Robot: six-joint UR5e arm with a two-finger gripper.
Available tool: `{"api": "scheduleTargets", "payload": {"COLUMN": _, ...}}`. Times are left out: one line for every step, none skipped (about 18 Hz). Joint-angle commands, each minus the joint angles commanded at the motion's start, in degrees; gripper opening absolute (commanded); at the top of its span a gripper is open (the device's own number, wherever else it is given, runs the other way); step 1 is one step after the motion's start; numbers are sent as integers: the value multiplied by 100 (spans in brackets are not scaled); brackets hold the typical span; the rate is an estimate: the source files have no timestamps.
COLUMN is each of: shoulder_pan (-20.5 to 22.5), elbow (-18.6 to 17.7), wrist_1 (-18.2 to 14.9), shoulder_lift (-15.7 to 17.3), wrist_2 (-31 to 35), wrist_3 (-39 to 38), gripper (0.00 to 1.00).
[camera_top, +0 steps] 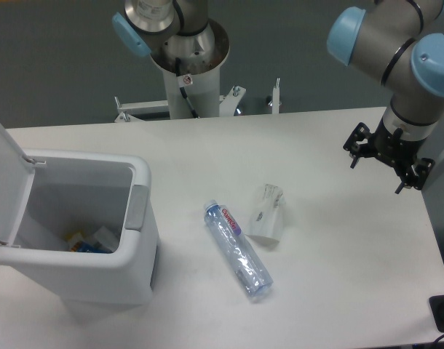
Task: Place the trash in the trash can
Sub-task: 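Move the gripper from rest toward the white paper item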
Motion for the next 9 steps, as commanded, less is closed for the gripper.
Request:
{"api": "scheduleTargets", "payload": {"shoulder_pan": 0, "elbow": -9, "wrist_1": 9, "shoulder_lift": 0, "wrist_2": 0, "wrist_3": 0, "gripper": 100}}
{"api": "scheduleTargets", "payload": {"shoulder_pan": -9, "elbow": -9, "wrist_1": 0, "shoulder_lift": 0, "wrist_2": -9, "wrist_3": 0, "gripper": 100}}
{"api": "scheduleTargets", "payload": {"shoulder_pan": -18, "elbow": -9, "wrist_1": 0, "shoulder_lift": 0, "wrist_2": -52, "wrist_3": 0, "gripper": 100}}
{"api": "scheduleTargets", "payload": {"shoulder_pan": -26, "elbow": -18, "wrist_1": 9, "shoulder_lift": 0, "wrist_2": -105, "wrist_3": 0, "gripper": 100}}
{"api": "scheduleTargets", "payload": {"shoulder_pan": -44, "elbow": -26, "wrist_1": 9, "shoulder_lift": 0, "wrist_2": -140, "wrist_3": -9, "gripper": 100}}
{"api": "scheduleTargets", "payload": {"shoulder_pan": -53, "elbow": -26, "wrist_1": 0, "shoulder_lift": -9, "wrist_2": -149, "wrist_3": -9, "gripper": 100}}
{"api": "scheduleTargets", "payload": {"shoulder_pan": -44, "elbow": -35, "wrist_1": 0, "shoulder_lift": -18, "wrist_2": -210, "wrist_3": -9, "gripper": 100}}
{"api": "scheduleTargets", "payload": {"shoulder_pan": -35, "elbow": -79, "wrist_1": 0, "shoulder_lift": -9, "wrist_2": -359, "wrist_3": -17, "gripper": 100}}
{"api": "scheduleTargets", "payload": {"shoulder_pan": -18, "elbow": -149, "wrist_1": 0, "shoulder_lift": 9, "wrist_2": -517, "wrist_3": -18, "gripper": 100}}
